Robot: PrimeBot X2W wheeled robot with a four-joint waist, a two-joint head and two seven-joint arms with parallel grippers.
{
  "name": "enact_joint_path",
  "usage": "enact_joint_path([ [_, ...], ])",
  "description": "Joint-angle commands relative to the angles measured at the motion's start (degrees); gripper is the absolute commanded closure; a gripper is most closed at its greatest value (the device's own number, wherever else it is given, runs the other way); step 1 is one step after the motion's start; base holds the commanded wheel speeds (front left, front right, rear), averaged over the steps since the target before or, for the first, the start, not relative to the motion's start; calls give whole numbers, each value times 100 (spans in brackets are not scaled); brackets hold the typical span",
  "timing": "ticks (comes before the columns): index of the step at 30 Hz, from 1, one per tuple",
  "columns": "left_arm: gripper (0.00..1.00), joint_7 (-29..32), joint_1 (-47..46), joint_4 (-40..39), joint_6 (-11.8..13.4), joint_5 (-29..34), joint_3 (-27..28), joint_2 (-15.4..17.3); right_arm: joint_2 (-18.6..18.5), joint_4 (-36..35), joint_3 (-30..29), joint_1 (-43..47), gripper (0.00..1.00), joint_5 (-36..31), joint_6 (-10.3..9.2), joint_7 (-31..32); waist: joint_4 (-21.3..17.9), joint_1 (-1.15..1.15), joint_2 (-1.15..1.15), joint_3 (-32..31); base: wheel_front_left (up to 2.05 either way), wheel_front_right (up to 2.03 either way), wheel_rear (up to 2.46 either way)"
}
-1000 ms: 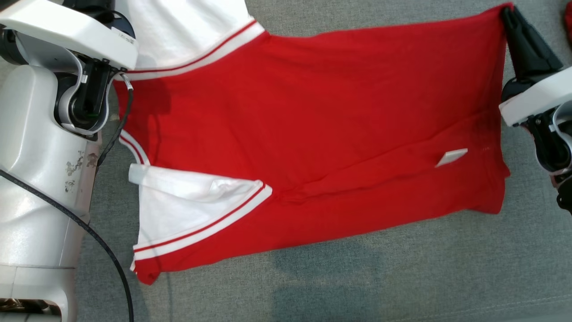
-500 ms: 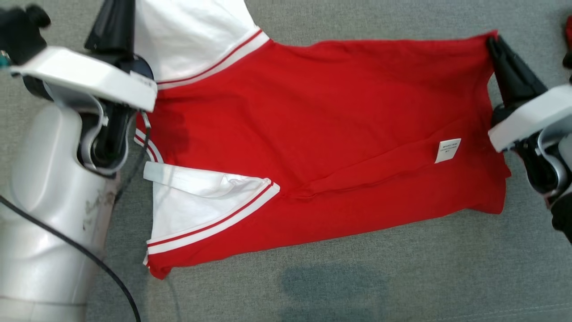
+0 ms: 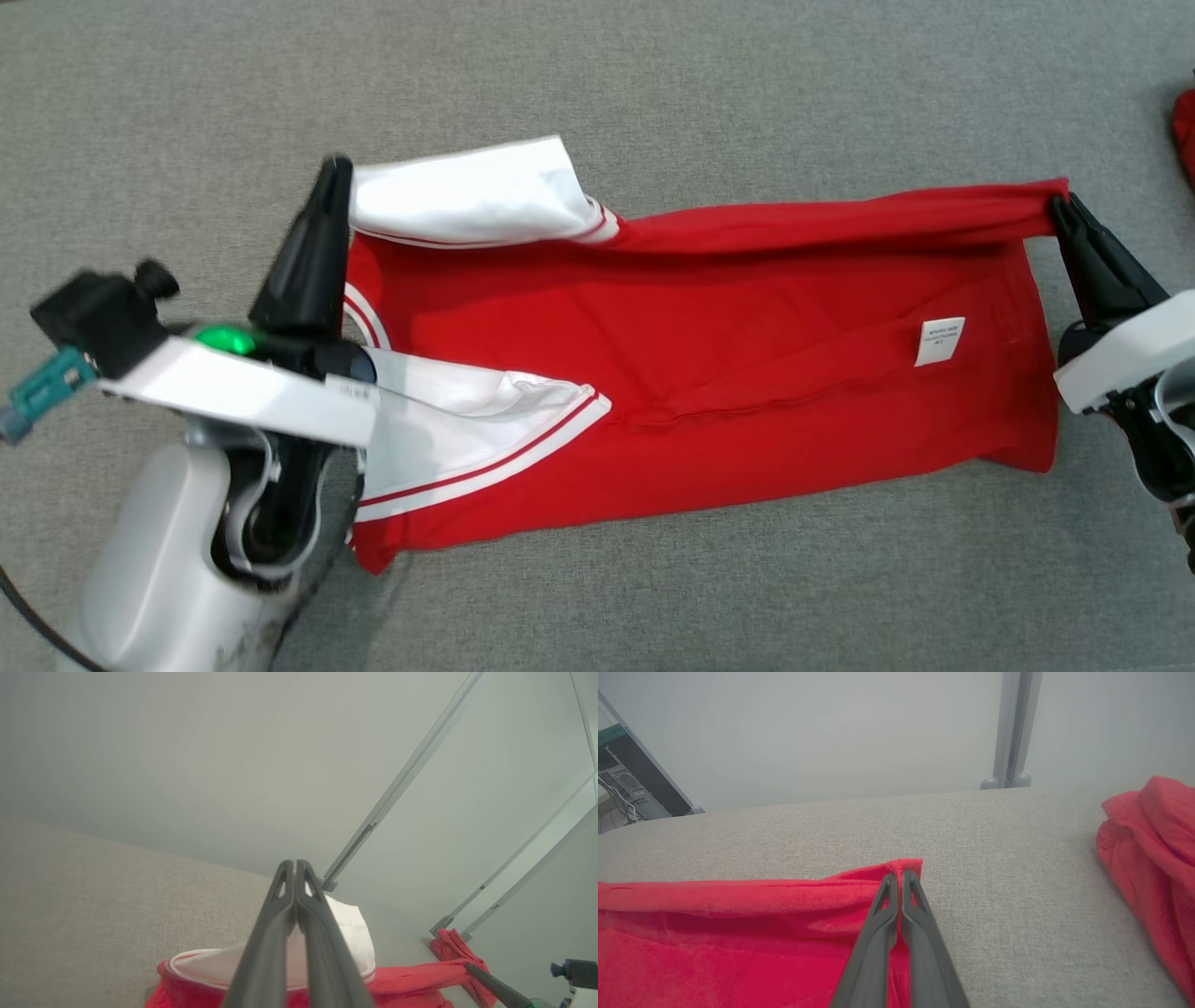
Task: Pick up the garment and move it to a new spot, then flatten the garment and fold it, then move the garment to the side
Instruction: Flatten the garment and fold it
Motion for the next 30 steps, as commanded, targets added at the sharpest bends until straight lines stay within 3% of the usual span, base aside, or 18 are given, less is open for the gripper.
enact_joint_path([
  [1,100,30,225,-336,87,-129,206,188,-182,-159,-37,308,100,-26,-1,-75,57,0,0,-58,0,0,0],
  [7,100,167,1146,-897,229,-450,168,126,-306,-436,-291,868,100,-266,-1,-75,204,0,0,-126,0,0,0],
  [12,100,185,1593,-1173,154,-713,96,15,-356,-637,-535,1264,100,-401,-1,-75,271,0,0,-179,0,0,0],
  [21,100,191,2201,-1549,179,-807,75,107,-359,-899,-1017,1901,100,-612,-1,-66,273,0,0,-240,0,0,0],
  [30,100,394,2366,-1123,561,-457,-219,148,-40,-923,-1128,2198,100,-685,-1,169,243,0,0,-274,0,0,0],
])
